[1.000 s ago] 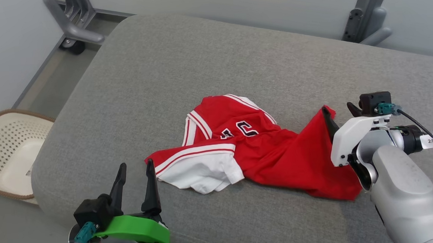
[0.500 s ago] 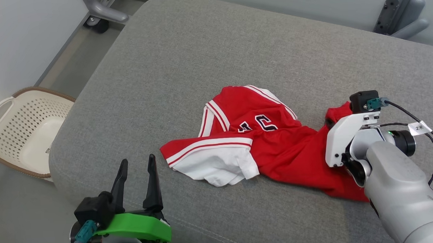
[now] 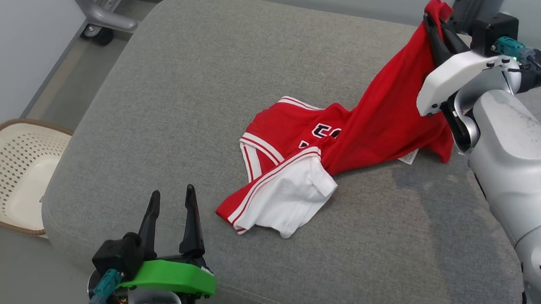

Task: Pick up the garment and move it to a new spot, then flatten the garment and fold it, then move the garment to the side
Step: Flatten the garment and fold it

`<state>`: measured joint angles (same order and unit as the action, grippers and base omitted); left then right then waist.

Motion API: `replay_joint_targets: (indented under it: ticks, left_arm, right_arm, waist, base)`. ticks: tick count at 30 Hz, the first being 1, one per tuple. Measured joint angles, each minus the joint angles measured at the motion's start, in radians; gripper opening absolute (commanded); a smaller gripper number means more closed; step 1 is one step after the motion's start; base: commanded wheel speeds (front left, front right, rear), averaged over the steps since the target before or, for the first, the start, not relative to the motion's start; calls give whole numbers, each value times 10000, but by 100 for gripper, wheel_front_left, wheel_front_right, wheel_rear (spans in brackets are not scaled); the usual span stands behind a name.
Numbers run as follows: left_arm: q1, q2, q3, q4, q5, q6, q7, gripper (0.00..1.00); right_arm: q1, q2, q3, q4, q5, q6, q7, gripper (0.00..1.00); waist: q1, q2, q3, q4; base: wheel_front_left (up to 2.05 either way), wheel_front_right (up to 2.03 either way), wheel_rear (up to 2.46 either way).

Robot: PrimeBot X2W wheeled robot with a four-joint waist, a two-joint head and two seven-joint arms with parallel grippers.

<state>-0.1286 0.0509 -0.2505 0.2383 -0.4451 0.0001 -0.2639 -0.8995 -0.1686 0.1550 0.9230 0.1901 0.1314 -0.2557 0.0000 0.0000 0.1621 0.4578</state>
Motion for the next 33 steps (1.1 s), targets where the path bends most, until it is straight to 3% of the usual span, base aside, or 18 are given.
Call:
replay_joint_targets:
  ticks: [6, 14, 19, 24, 25, 26, 27, 33]
  left_arm:
    - [-11, -2, 40, -88, 6, 59, 0, 100]
    - [-13, -6, 67, -174, 56, 88, -2, 100]
    - [-46, -10, 151, -203, 163, 98, -2, 100]
    - [-42, -12, 316, -173, 240, 88, -2, 100]
    - [-38, -12, 343, -167, 244, 84, 0, 100]
    - [-35, -12, 360, -153, 257, 75, -2, 100]
    - [-31, -12, 368, -140, 259, 73, -2, 100]
    - [-4, -13, 397, -27, 314, -6, -2, 100]
  right_arm:
    - [772, -330, 614, -1459, 564, 0, -73, 0]
    - [4003, -959, 1127, -3557, 1068, 0, -71, 0]
    - [5936, -702, 568, -4867, 1260, 0, -71, 0]
    - [7230, -326, -36, -5413, 1139, 0, -71, 0]
    - [7405, -259, -79, -5407, 1057, 0, -71, 13]
    - [7568, -173, -150, -5405, 991, 0, -71, 41]
    - [7695, -71, -205, -5379, 993, 0, -71, 100]
    - [8349, -86, -502, -5407, 1352, 0, -71, 100]
  waist:
    - [0, 0, 36, -382]
    - [0, 0, 163, -1120]
    - [0, 0, 205, -1614]
    - [0, 0, 188, -2076]
    - [0, 0, 175, -2161]
    - [0, 0, 158, -2244]
    - [0, 0, 136, -2318]
    - [0, 0, -134, -2527]
  base:
    - [0, 0, 0]
    - [0, 0, 0]
    - [0, 0, 0]
    - [0, 0, 0]
    - [0, 0, 0]
    - [0, 0, 0]
    - [0, 0, 0]
    - [0, 0, 0]
